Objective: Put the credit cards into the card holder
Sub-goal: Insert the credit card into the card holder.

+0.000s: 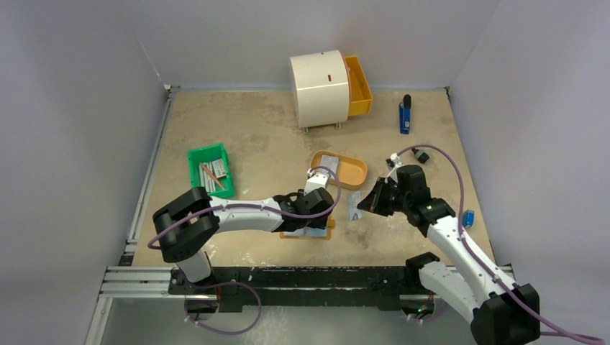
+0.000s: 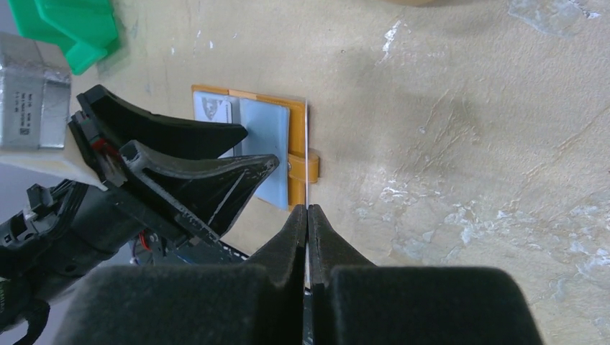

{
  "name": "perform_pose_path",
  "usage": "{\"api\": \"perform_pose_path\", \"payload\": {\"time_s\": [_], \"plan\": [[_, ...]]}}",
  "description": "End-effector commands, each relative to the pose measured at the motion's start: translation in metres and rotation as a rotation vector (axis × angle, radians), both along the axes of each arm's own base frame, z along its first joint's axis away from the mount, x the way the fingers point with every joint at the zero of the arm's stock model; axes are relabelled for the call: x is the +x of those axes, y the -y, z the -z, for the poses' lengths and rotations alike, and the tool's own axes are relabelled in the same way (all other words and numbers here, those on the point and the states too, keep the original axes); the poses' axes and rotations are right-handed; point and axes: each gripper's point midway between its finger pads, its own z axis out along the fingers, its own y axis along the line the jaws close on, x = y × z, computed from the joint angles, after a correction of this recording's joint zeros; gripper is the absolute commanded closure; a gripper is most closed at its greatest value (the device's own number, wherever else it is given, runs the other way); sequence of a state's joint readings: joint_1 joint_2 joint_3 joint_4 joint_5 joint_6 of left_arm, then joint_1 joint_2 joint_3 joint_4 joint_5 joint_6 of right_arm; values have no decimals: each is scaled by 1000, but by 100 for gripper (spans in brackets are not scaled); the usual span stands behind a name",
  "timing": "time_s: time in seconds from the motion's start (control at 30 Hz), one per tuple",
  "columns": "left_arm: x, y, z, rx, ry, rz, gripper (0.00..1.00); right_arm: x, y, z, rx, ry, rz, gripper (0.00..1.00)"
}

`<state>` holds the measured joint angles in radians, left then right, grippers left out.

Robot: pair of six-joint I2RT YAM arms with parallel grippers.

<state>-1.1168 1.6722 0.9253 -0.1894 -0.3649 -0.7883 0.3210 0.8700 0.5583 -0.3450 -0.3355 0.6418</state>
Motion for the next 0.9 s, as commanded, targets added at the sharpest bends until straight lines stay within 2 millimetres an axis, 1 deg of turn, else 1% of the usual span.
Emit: {"api": "perform_pose_path", "payload": {"time_s": [0.0, 0.17, 0.3, 0.43, 0.5, 0.53, 0.7, 0.87], "plan": [[9, 7, -11, 13, 55, -4, 48, 4, -9, -15, 12, 67, -58, 100], [8, 3, 5, 59, 39, -7, 49, 2, -16, -18, 7, 73, -87, 100], [6, 0, 17, 89, 24, -3, 50, -1, -25, -19, 0, 76, -113, 100], [4, -5, 27, 110, 17, -11, 53, -3, -33, -18, -24, 75, -128, 100], [3, -9, 30, 118, 15, -18, 58, -4, -34, -16, -31, 71, -124, 100], [3, -10, 31, 120, 14, -21, 62, -4, -34, -15, -31, 68, -121, 100], [3, -16, 29, 113, 23, -40, 77, -5, -35, -14, -26, 63, -124, 100], [1, -19, 32, 117, 21, -44, 90, -8, -40, -10, -7, 47, -141, 100]]}}
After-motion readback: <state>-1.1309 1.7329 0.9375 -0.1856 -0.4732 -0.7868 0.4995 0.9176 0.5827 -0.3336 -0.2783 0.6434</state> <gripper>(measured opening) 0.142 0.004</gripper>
